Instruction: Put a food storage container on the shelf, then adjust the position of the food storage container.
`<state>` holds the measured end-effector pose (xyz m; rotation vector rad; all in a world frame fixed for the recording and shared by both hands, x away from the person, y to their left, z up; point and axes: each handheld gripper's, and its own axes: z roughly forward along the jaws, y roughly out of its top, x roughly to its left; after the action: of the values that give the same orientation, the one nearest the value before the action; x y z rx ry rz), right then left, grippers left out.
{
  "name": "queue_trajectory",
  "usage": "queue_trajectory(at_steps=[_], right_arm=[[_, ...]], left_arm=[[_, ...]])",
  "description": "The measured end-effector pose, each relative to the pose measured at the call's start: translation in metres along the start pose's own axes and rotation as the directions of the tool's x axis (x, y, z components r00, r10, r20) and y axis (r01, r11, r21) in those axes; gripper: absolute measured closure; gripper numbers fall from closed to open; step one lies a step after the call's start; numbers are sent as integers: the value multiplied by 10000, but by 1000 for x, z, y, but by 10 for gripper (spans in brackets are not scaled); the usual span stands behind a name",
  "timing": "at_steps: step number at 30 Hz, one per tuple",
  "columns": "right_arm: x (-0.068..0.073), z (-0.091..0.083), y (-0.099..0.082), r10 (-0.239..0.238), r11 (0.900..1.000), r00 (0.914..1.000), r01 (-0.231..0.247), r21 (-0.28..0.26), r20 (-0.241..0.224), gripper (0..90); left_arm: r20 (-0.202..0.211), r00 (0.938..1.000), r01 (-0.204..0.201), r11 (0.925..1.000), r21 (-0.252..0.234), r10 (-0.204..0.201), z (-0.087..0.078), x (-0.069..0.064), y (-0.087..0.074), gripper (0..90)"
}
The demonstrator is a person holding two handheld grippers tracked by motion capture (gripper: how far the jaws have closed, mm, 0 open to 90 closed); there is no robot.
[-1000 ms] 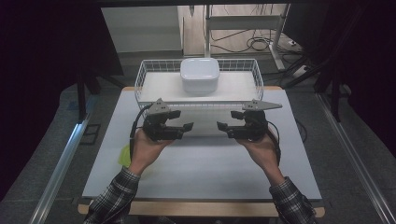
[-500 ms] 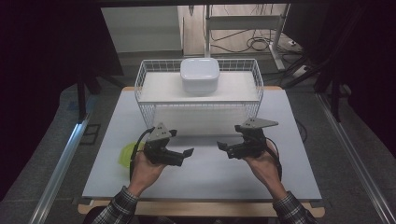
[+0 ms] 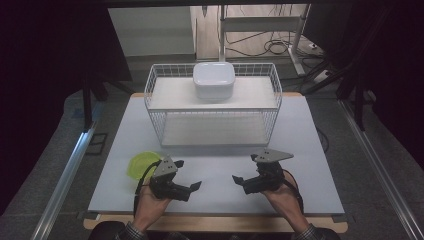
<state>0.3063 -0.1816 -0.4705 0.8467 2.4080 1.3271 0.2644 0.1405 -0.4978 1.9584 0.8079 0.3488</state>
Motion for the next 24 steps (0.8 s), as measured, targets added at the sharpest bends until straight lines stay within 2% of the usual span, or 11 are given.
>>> queue_trajectory(at_steps=[5,8,14,18,19,20,21,22,23,24], right_arm=[[3,-3,-14,185,9996,9998,-186,219,64,22],[4,-2,-19,204,9991,9998,-205,381,26,23],[3,-2,-21,153,9989,9998,-157,448,105,29],[1,0,-23,257,9983,9996,-263,521,138,33],[1,0,-23,263,9980,9996,-270,573,138,34],[2,1,-23,227,9979,9997,-234,600,129,35],[2,1,-23,227,9979,9997,-234,600,129,35],[3,2,-22,181,9978,9998,-188,639,110,36],[3,2,-22,181,9978,9998,-188,639,110,36],[4,2,-23,219,9976,9997,-224,659,92,36]], left_arm=[[-154,9996,-244,9976,650,254,6,-7,-13,53],[-273,9986,-421,9949,914,448,9,-9,-14,53],[-106,9998,-159,9946,1028,171,9,-7,-7,54],[-518,9985,-97,9952,972,148,1,2,-3,97],[-718,9973,-87,9961,882,150,-3,4,-2,129],[-913,9957,-56,9967,811,130,-8,8,-2,258],[-1072,9942,0,9975,712,76,-13,12,-2,258],[-1120,9933,318,9988,378,-274,-24,23,-3,439],[-1120,9933,318,9988,378,-274,-24,23,-3,527],[-1204,9907,647,9978,119,-628,-31,30,-4,527]])
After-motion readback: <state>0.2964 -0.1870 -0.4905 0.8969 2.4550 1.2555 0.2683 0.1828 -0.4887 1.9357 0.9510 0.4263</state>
